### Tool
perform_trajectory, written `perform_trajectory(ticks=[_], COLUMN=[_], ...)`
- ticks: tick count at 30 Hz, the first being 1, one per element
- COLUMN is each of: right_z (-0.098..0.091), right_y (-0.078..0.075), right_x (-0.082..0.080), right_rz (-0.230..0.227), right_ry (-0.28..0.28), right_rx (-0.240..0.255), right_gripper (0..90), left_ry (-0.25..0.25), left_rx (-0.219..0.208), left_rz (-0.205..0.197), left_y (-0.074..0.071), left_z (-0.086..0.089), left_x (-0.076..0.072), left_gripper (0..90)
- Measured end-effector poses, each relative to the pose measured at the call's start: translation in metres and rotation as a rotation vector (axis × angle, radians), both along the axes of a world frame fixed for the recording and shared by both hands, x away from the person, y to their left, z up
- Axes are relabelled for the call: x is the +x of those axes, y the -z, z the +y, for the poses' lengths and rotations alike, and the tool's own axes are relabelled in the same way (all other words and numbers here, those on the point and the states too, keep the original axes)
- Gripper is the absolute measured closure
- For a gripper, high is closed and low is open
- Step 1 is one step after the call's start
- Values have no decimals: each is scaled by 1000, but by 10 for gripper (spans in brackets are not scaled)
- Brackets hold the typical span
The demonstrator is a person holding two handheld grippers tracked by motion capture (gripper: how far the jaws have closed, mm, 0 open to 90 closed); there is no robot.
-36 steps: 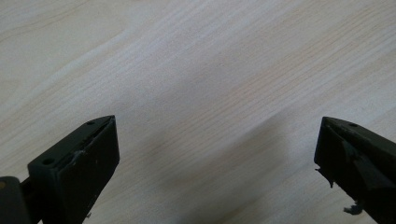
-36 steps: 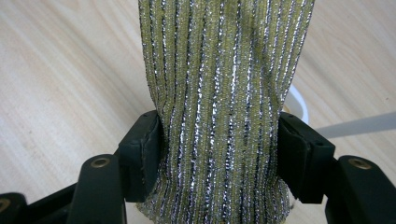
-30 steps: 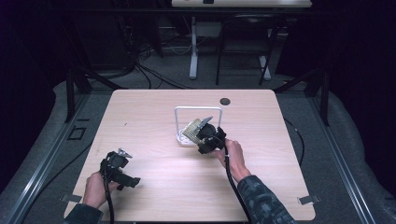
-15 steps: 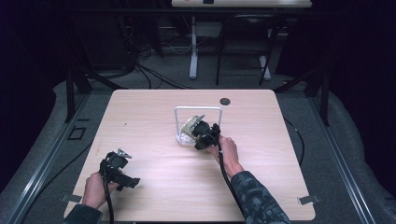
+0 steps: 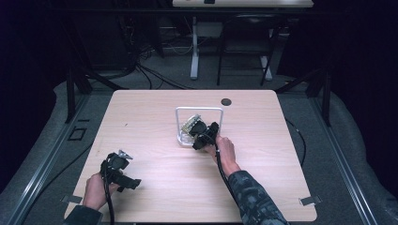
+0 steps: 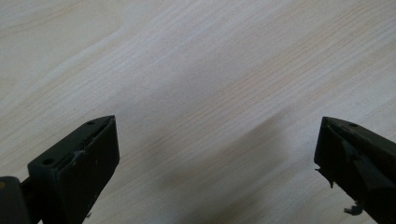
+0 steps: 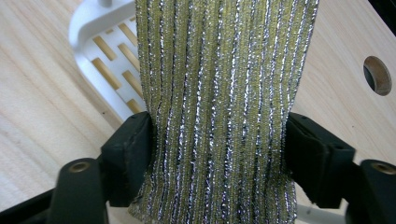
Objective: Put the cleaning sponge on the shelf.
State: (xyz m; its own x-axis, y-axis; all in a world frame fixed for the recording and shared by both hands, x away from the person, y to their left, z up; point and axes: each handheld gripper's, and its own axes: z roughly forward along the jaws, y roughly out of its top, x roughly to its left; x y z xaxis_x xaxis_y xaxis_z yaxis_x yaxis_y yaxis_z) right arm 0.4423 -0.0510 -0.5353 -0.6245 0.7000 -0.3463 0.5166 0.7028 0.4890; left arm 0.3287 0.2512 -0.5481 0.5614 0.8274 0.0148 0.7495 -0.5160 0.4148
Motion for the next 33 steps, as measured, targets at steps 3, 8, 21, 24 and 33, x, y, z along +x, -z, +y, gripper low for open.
perform_trajectory(ticks=[3,8,21,24,33], right_z=[0,2,5,2,-13], right_y=[3,6,-12,-19,-38], right_x=[3,4,-13,-19,-38], right_rz=[-3,-1,-1,7,41], right_ry=[3,-5,-100,-113,-135], right_rx=[3,18,98,120,170], right_gripper=[206,145,48,40,32], left_ry=[-6,2,-3,-4,-1], left_rx=[0,4,2,2,7], left_rz=[0,3,-11,-12,-11], left_y=[0,1,-1,-1,-1], left_z=[2,0,0,0,-1], left_x=[0,0,0,0,0], left_gripper=[0,0,0,0,0])
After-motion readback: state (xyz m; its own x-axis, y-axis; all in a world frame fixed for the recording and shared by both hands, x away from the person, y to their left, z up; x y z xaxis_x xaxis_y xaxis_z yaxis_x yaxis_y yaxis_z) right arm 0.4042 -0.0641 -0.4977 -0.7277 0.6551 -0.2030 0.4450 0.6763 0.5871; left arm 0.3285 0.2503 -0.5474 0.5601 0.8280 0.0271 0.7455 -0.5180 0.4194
